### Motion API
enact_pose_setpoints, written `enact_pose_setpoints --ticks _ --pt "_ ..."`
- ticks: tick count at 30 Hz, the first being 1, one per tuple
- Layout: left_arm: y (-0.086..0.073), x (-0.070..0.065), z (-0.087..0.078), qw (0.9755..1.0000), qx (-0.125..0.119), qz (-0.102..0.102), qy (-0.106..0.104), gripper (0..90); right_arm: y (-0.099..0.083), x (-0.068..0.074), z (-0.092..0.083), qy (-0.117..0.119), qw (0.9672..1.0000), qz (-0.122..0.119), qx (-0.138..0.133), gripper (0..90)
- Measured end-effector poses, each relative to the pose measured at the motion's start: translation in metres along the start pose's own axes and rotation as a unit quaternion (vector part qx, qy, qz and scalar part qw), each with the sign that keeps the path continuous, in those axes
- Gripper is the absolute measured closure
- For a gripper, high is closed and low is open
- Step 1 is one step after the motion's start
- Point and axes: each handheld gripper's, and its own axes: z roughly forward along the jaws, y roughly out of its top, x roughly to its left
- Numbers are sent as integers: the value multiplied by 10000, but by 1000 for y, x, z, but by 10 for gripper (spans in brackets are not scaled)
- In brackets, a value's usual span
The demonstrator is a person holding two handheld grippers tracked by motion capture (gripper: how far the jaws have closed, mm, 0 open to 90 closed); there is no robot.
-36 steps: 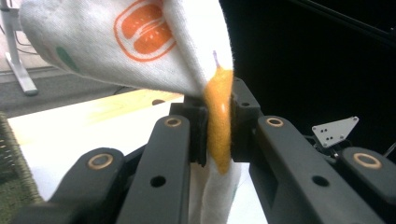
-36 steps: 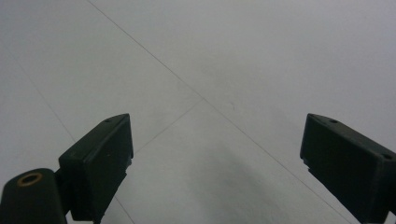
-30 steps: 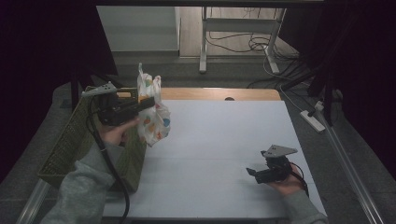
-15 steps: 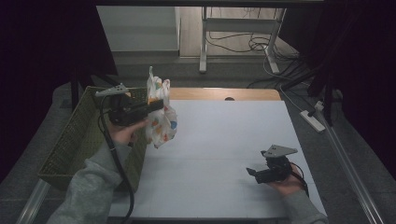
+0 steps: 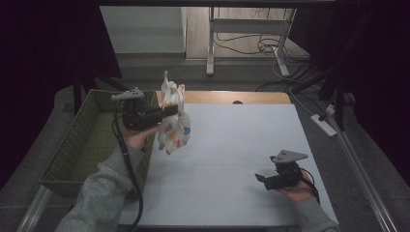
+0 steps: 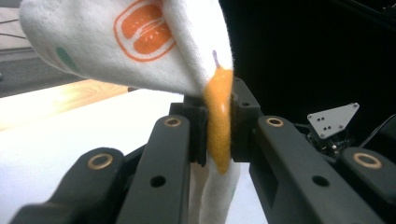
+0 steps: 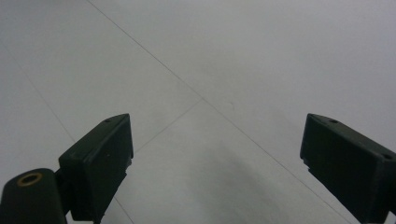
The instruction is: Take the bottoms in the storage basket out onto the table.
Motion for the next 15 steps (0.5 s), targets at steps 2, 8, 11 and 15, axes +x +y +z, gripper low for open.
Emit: enact_pose_setpoints --ticks 2,8,11,15 --pt "0 -1 3 10000 18 8 -17 801 0 0 0 1 10000 4 -3 98" --pt "0 -3 12 10000 76 44 -41 801 0 0 0 -1 10000 -4 1 98" --pt "-1 -4 15 9999 92 45 -50 801 0 0 0 0 10000 0 9 98" --pt "-1 -5 22 9999 145 55 -70 801 0 0 0 0 10000 3 10 98"
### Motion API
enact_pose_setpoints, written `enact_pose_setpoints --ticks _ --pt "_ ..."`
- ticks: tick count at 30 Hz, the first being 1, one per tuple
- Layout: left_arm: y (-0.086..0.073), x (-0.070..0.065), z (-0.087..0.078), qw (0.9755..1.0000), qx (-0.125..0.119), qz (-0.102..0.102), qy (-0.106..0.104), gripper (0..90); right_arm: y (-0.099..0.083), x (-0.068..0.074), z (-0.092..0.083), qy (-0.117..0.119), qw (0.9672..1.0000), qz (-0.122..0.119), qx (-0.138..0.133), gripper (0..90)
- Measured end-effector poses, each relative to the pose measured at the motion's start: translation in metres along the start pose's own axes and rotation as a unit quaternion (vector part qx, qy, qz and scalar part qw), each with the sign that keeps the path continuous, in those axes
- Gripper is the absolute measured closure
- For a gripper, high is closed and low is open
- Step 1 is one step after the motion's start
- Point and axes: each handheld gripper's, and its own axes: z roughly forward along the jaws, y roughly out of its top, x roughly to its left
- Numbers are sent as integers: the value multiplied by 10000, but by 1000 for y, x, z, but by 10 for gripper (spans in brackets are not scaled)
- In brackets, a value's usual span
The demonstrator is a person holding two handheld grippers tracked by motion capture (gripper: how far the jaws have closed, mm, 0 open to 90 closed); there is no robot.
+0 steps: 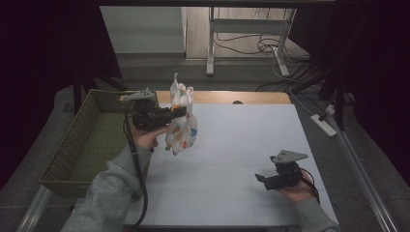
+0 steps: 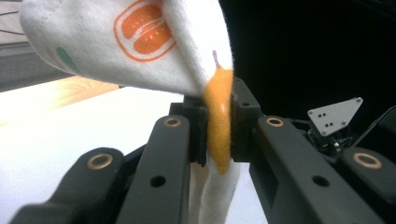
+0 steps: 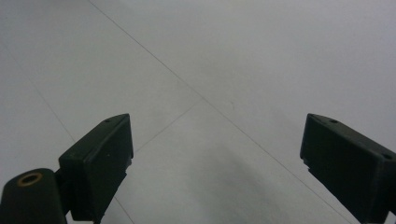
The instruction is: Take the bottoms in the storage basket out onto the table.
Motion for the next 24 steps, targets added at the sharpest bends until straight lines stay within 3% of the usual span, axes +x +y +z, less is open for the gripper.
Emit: enact_pose_setpoints --ticks 24 --pt "-9 -8 49 9993 278 -6 -258 799 0 0 0 -3 10000 -1 -12 98"
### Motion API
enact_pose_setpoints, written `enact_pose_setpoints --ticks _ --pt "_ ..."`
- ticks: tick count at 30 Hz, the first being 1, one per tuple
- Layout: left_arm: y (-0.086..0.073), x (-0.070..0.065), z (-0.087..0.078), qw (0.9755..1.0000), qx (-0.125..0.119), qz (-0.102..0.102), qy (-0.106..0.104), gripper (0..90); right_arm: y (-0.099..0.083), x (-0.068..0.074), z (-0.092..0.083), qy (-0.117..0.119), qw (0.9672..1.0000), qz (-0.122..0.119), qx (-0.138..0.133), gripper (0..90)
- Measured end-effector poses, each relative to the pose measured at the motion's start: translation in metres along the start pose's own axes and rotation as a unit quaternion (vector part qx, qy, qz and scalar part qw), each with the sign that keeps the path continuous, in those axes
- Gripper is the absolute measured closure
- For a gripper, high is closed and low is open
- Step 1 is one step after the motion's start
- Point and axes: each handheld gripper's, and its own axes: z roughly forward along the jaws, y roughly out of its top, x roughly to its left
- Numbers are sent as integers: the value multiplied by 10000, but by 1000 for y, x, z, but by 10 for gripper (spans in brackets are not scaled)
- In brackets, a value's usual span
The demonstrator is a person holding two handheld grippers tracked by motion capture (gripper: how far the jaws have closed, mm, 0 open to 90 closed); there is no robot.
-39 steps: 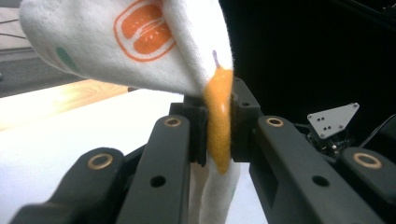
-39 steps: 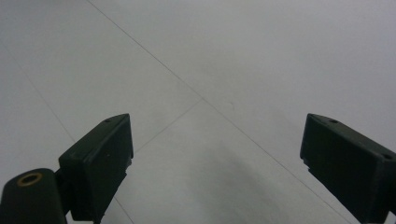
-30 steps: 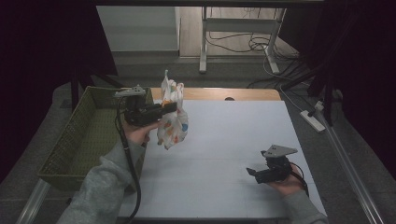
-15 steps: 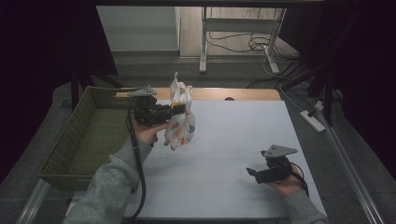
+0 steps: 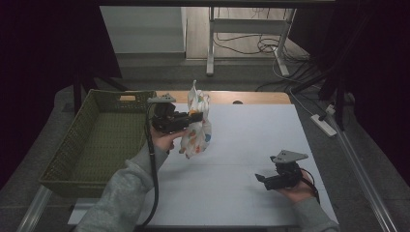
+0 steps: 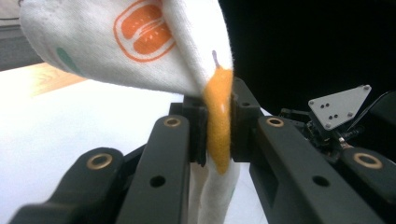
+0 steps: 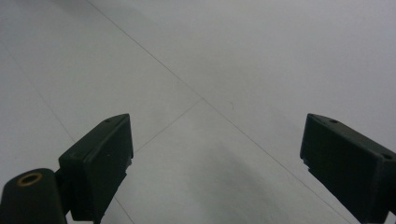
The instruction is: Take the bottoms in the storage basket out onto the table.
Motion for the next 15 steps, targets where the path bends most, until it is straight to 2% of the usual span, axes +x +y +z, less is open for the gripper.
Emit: enact_pose_setpoints --ticks 5,10,15 --pt "-8 3 20 9998 169 -86 -99 799 0 0 0 0 10000 0 -2 97" --pt "-13 5 28 9995 252 -137 -130 800 0 0 0 -2 10000 1 8 98" --pt "-22 7 39 9988 440 -176 -134 800 0 0 0 1 10000 -1 4 97"
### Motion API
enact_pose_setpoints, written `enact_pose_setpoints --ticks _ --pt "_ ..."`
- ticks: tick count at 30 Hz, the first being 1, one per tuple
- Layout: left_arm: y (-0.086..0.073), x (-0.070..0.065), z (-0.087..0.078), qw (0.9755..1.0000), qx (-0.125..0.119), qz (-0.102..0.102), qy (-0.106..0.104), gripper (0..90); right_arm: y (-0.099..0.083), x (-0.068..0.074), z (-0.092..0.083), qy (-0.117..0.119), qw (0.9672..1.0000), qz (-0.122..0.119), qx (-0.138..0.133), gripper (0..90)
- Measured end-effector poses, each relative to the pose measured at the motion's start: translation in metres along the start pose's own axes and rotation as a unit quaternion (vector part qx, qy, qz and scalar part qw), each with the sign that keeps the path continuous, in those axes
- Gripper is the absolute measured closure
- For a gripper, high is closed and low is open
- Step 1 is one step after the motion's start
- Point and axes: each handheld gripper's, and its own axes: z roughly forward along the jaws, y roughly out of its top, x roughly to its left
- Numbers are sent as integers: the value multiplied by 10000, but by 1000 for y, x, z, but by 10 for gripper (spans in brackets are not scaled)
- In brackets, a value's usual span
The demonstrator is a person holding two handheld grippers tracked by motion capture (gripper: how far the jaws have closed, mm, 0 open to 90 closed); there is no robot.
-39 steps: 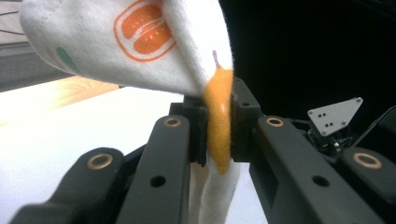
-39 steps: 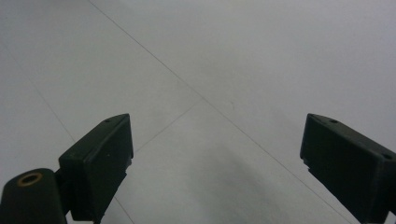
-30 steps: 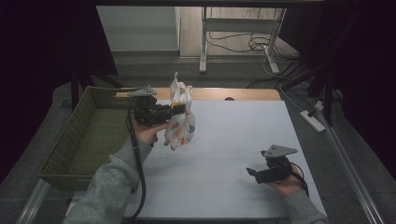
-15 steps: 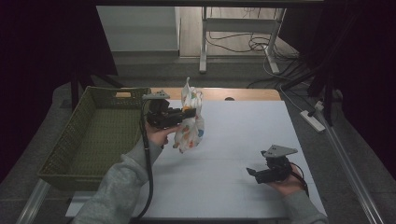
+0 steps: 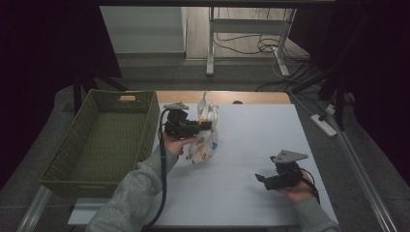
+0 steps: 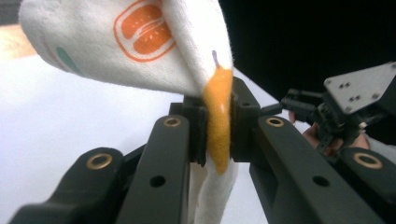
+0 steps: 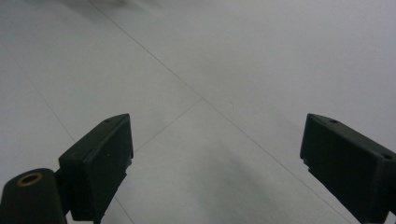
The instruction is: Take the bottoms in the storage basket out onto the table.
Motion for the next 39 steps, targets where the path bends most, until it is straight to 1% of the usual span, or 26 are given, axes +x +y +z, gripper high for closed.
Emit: enact_pose_setpoints --ticks 4,6,11,13,14,17,22,24,26,28,34,37,39 --pt "-4 2 6 10000 83 -31 -20 799 0 0 0 -4 10000 -11 2 98" --pt "-9 4 12 9998 173 -45 -40 799 0 0 0 -3 10000 -10 4 97" --pt "-17 7 20 9996 268 -87 -72 798 0 0 0 -2 10000 5 17 98" --pt "-21 10 26 9993 346 -136 -86 798 0 0 1 -4 10000 5 32 97" --pt "-21 10 26 9993 346 -136 -86 798 0 0 1 -6 10000 7 30 98" --pt "-27 11 35 9987 470 -142 -103 798 0 0 1 -9 10000 9 27 98" --pt "-31 14 43 9983 555 -158 -105 797 -1 0 1 -4 10000 5 34 98" --pt "-33 15 50 9978 615 -198 -129 796 -1 0 1 -3 10000 0 36 98" --pt "-34 15 53 9977 640 -194 -126 795 -1 0 1 -1 10000 -1 37 98" --pt "-36 15 59 9973 700 -141 -145 794 -1 0 1 -1 10000 4 47 98" --pt "-40 16 67 9967 784 -149 -165 791 -1 0 1 3 10000 13 67 98" --pt "-42 17 71 9963 829 -159 -154 791 -1 0 1 1 10000 5 71 98" --pt "-43 18 75 9957 906 -131 -102 791 -1 0 1 1 10000 13 68 97"
